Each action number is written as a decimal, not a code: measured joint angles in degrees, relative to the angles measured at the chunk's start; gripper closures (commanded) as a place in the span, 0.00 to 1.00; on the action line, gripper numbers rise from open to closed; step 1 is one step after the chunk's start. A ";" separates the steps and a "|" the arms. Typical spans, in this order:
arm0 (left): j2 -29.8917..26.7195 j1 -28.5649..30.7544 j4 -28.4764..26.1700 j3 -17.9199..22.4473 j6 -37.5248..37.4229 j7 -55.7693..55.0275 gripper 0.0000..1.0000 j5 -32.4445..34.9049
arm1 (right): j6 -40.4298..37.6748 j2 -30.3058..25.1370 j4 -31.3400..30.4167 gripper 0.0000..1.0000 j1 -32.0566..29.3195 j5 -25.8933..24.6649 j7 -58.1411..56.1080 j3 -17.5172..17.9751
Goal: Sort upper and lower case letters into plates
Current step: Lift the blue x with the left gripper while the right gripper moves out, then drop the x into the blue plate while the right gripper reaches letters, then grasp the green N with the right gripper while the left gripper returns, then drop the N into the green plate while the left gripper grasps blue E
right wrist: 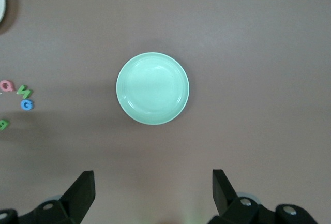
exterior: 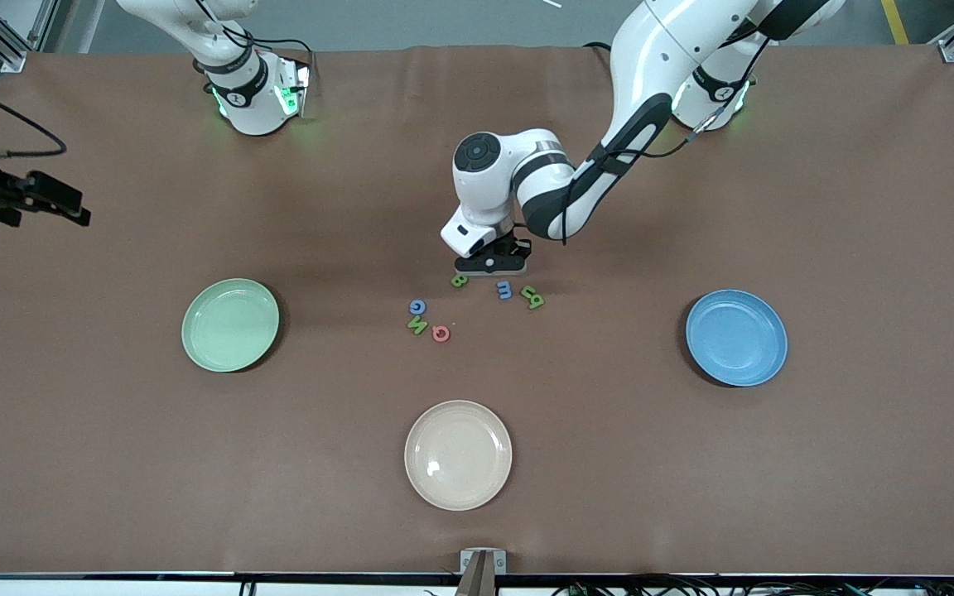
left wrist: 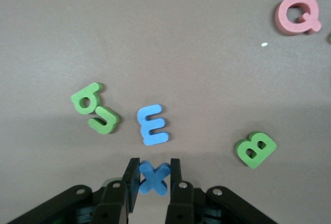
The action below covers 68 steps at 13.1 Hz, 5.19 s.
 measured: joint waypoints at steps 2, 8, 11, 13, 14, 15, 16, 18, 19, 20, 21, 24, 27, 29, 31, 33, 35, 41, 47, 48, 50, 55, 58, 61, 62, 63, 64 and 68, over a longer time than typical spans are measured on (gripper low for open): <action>-0.91 7.02 -0.27 -6.52 -2.97 1.87 0.93 0.00 | 3.91 6.72 0.94 0.00 0.57 -0.05 -0.29 0.10; -2.08 38.58 -7.07 -30.05 -9.87 12.89 0.92 0.94 | 15.29 19.31 3.20 0.00 5.90 0.80 13.54 0.52; -2.10 50.76 -14.52 -37.60 -9.89 13.63 0.92 7.12 | 18.23 21.78 3.04 0.00 11.45 1.27 27.81 0.76; -2.20 59.06 -18.41 -41.53 -9.93 17.49 0.92 8.94 | 19.95 23.39 2.92 0.00 14.10 1.44 35.51 0.79; -2.24 63.11 -19.89 -42.81 -9.93 20.21 0.92 9.45 | 21.05 24.09 2.83 0.00 15.31 1.56 38.85 0.80; -2.25 67.05 -21.14 -43.83 -9.92 22.82 0.92 9.99 | 22.60 24.82 2.63 0.00 16.65 1.66 42.10 0.80; -2.25 70.46 -22.07 -44.52 -9.91 25.19 0.92 10.33 | 24.22 25.50 2.43 0.00 17.99 1.69 45.17 0.80; -2.25 74.79 -23.23 -44.91 -9.91 28.27 0.92 11.64 | 26.84 26.73 1.87 0.00 20.34 1.69 50.15 0.81; -2.25 76.30 -23.77 -44.93 -9.91 29.02 0.92 13.51 | 27.81 27.29 1.81 0.00 21.13 1.70 52.06 0.80; -2.25 78.00 -24.35 -44.94 -9.90 29.81 0.91 15.33 | 28.74 27.80 1.76 0.00 21.82 1.71 53.85 0.80; -2.25 79.75 -24.89 -44.94 -9.78 31.26 0.91 16.26 | 29.75 28.37 1.70 0.00 22.51 1.73 55.74 0.79; -2.21 83.83 -25.65 -44.86 -8.60 35.78 0.91 17.37 | 35.31 30.36 -0.18 0.00 24.88 1.76 60.33 0.80; -1.75 86.77 -27.45 -42.71 -3.77 37.87 0.91 21.24 | 42.97 31.80 -4.26 0.00 27.50 1.81 64.90 0.82; -1.22 87.39 -28.25 -39.58 -0.24 39.87 0.91 22.78 | 47.63 33.52 -6.01 0.00 30.30 1.81 69.49 0.82; -0.99 87.45 -28.42 -35.95 3.22 43.29 0.91 23.22 | 50.14 35.22 -6.19 0.00 32.64 1.81 72.73 0.79; -0.67 87.67 -28.42 -33.77 5.17 45.69 0.91 23.36 | 51.04 35.92 -6.18 0.00 33.65 1.81 73.61 0.75; -0.22 87.71 -28.42 -33.44 5.56 45.92 0.91 23.71 | 51.53 36.17 -6.18 0.00 33.83 1.81 73.74 0.72; 0.96 87.68 -28.42 -31.74 6.55 45.91 0.89 27.13 | 51.66 36.62 -6.46 0.00 34.25 1.73 73.74 0.66; 1.01 87.61 -28.33 -31.80 6.59 45.88 0.00 27.14 | 54.91 37.36 -8.43 0.00 35.32 1.72 73.74 0.62; 1.01 87.61 -28.27 -32.03 6.58 45.88 0.00 27.14 | 56.45 37.41 -9.47 0.00 35.63 1.72 73.74 0.61; 0.99 87.71 -28.15 -33.91 5.63 45.46 0.00 26.91 | 57.99 37.46 -10.84 0.00 36.04 1.71 73.74 0.58; 0.85 87.26 -27.66 -45.94 -3.37 35.51 0.00 22.06 | 58.15 37.44 -10.93 0.04 37.37 1.67 74.76 0.29; 0.76 85.49 -26.57 -48.91 -3.96 33.08 0.00 18.83 | 58.00 37.42 -10.99 0.38 37.59 1.66 74.84 0.09; 0.84 78.00 -24.66 -48.66 -4.51 23.63 0.00 16.78 | 58.25 37.19 -10.98 0.50 37.70 1.66 74.92 0.10; 0.87 74.03 -23.67 -48.18 -5.32 19.31 0.00 16.74 | 58.30 37.12 -10.97 0.53 37.72 1.66 74.94 0.10; 0.92 69.43 -22.15 -47.48 -6.74 15.11 0.00 16.33 | 58.30 37.12 -10.97 0.56 37.73 1.66 74.94 0.09; 0.95 64.23 -20.11 -46.28 -8.20 11.23 0.00 15.38 | 58.30 37.09 -10.96 0.60 37.72 1.66 74.87 0.07; 0.99 40.56 -9.60 -34.52 -9.79 0.84 0.01 8.73 | 53.57 36.37 -10.50 1.00 36.81 1.65 68.18 -0.47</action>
